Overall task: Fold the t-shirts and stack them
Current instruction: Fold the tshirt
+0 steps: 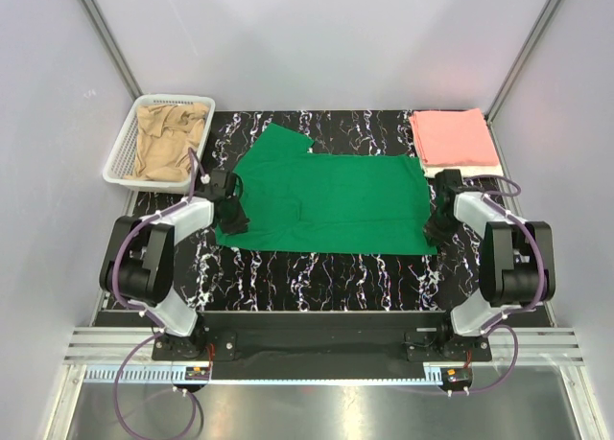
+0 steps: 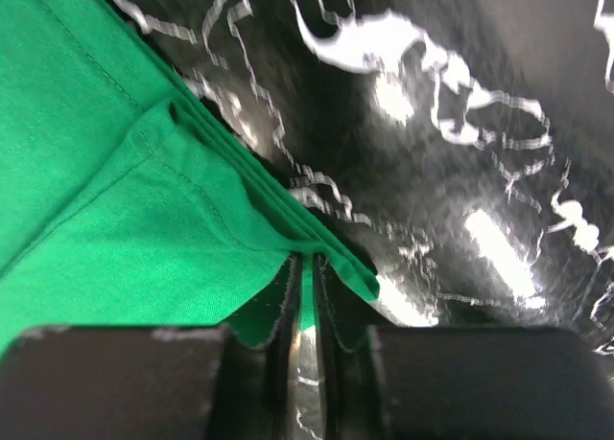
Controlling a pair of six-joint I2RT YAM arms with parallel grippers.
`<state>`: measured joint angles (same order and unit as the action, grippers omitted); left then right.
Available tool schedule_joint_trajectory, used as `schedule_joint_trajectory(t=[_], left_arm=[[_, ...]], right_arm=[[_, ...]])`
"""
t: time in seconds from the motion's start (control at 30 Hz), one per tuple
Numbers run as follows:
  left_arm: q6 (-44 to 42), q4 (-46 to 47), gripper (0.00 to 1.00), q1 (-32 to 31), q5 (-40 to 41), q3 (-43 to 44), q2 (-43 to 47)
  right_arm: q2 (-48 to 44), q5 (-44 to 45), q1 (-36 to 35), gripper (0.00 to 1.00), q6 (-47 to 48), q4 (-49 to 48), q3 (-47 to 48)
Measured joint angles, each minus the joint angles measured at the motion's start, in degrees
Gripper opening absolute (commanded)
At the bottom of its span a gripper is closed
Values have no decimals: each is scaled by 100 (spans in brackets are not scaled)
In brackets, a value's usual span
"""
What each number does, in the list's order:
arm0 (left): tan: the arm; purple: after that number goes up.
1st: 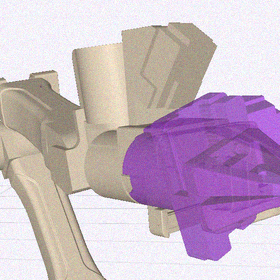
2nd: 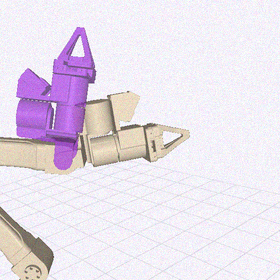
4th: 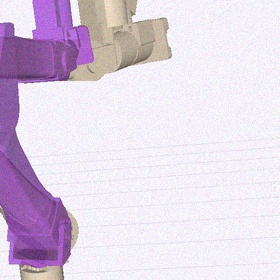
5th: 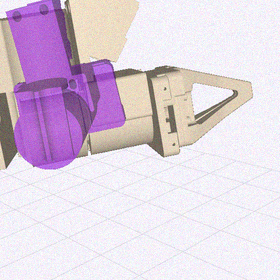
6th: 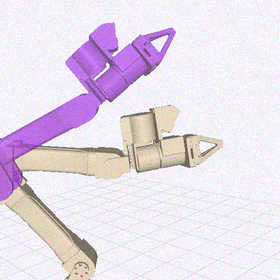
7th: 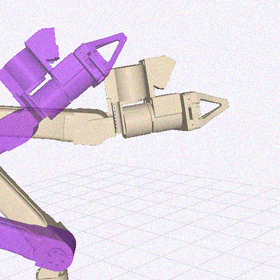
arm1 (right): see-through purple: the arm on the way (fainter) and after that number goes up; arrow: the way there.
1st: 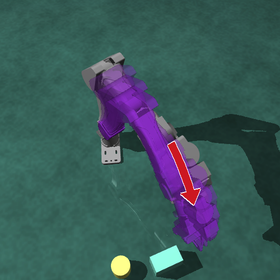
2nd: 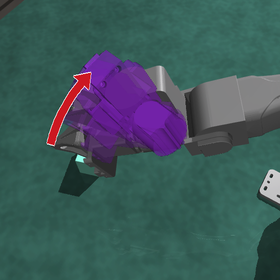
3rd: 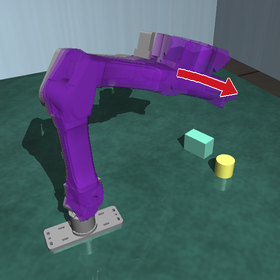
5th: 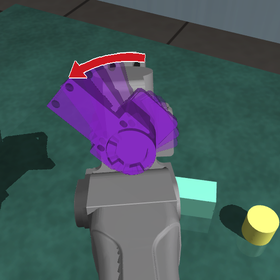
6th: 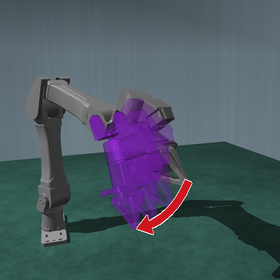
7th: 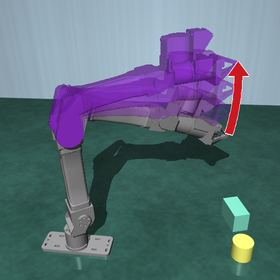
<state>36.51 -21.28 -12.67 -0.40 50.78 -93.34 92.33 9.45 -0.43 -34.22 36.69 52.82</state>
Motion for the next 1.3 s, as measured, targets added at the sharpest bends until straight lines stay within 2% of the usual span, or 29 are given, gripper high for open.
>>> schedule_joint_trajectory(t=[0.2,0.47,0.67,0.83,0.97,1.13,1.3], left_arm=[[-4,-321,14,35,289,-199,291],[2,-304,14,118,341,-446,525],[-9,-588,23,138,363,-835,1130],[-72,-975,32,164,428,-807,1646],[-278,-1292,40,188,302,-251,1886],[-809,-1397,44,195,59,1215,1904],[-1471,-1296,45,269,11,2791,1119]], right_arm=[[-608,-208,181,19,-122,90,-426],[-520,-422,470,21,-175,31,-621],[-892,-695,599,22,-225,109,-848],[-1440,-793,612,31,-197,295,-787],[-1716,-1189,612,39,-4,278,-376],[-1733,-1777,608,44,243,-229,306],[-787,-2494,483,48,671,-826,1215]])
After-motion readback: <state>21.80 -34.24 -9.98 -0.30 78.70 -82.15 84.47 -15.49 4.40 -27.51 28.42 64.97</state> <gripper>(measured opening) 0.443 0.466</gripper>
